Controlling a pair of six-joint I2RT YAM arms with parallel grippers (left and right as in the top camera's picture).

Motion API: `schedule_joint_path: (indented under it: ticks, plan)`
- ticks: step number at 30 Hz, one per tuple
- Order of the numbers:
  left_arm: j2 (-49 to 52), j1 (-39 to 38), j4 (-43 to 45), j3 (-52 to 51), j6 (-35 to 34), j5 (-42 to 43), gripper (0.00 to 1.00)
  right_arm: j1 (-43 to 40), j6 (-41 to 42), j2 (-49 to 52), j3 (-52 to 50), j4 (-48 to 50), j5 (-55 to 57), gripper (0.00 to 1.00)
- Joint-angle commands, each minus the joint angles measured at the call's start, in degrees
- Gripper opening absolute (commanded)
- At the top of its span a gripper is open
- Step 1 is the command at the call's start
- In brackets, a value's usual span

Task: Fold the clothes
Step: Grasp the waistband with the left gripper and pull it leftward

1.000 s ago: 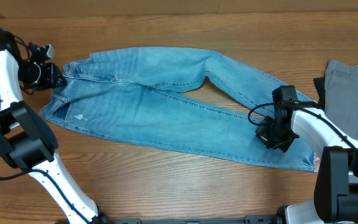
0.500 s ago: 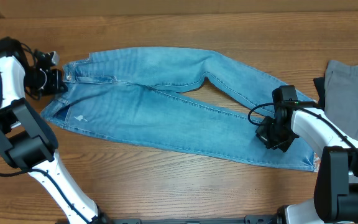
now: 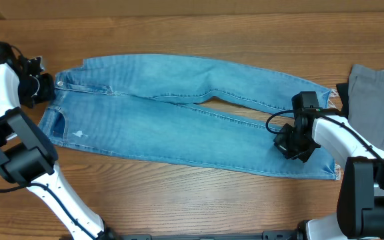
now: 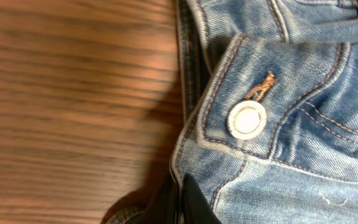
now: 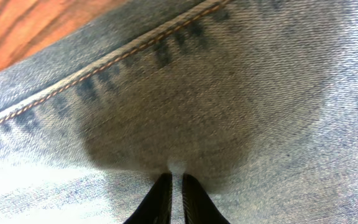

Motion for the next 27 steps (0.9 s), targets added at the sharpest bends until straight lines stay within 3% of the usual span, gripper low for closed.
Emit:
schedule_joint_path:
  ticks: [1,3,4,5,6,8,11,13,16,17,18,19,23,27]
  plan:
    - [0.5,5.6,2.4,2.1,-3.3,-4.8,0.04,-0.5,-0.2,3.0,-2.6,1.6,3.2,0.11]
    - [0.5,6.3,2.4,2.1,-3.3,-2.0,0.05,-0.5,-0.2,3.0,-2.6,1.6,3.2,0.11]
    - [0.5,6.6,2.4,2.1,-3.3,-0.8,0.1,-0.5,-0.2,3.0,-2.6,1.6,3.2,0.11]
    - [0.5,6.9,2.4,2.1,-3.4,0.1,0.36,-0.5,-0.2,3.0,-2.6,1.6,3.2,0.11]
    - [0.5,6.9,2.4,2.2,-4.2,0.0,0.45,-0.5,-0.2,3.0,-2.6,1.6,3.2,0.11]
    - [-0.2,6.9,1.4,3.2,-4.6,-0.1,0.47,-0.5,-0.2,3.0,-2.6,1.6,3.2,0.11]
    - [-2.4,6.9,-1.2,7.2,-7.6,-1.7,0.69,-0.5,-0.2,3.0,-2.6,1.7,3.4,0.11]
    - [-4.6,6.9,-2.9,9.6,-9.7,-1.9,0.7,-0.5,-0.2,3.0,-2.6,1.7,3.4,0.11]
    - [-8.7,6.8,-4.6,11.0,-14.0,-1.3,0.63,-0.5,-0.2,3.0,-2.6,1.7,3.1,0.11]
    - [-10.0,6.6,-5.3,11.0,-14.9,-0.5,0.33,-0.5,-0.2,3.0,-2.6,1.7,2.8,0.11]
    - [-11.4,6.4,-6.2,11.0,-15.6,1.2,0.12,-0.5,-0.2,3.0,-2.6,1.8,2.8,0.11]
    - [-12.2,6.1,-7.1,11.0,-15.9,2.3,0.04,-0.5,-0.2,3.0,-2.6,1.8,2.8,0.11]
    - [-12.6,4.7,-14.9,10.3,-15.5,0.0,0.04,-0.5,-0.2,3.0,-2.6,1.9,2.1,0.11]
    - [-12.0,3.9,-18.1,3.3,-15.4,-0.7,0.04,-0.5,-0.3,3.0,-2.6,2.0,1.4,0.11]
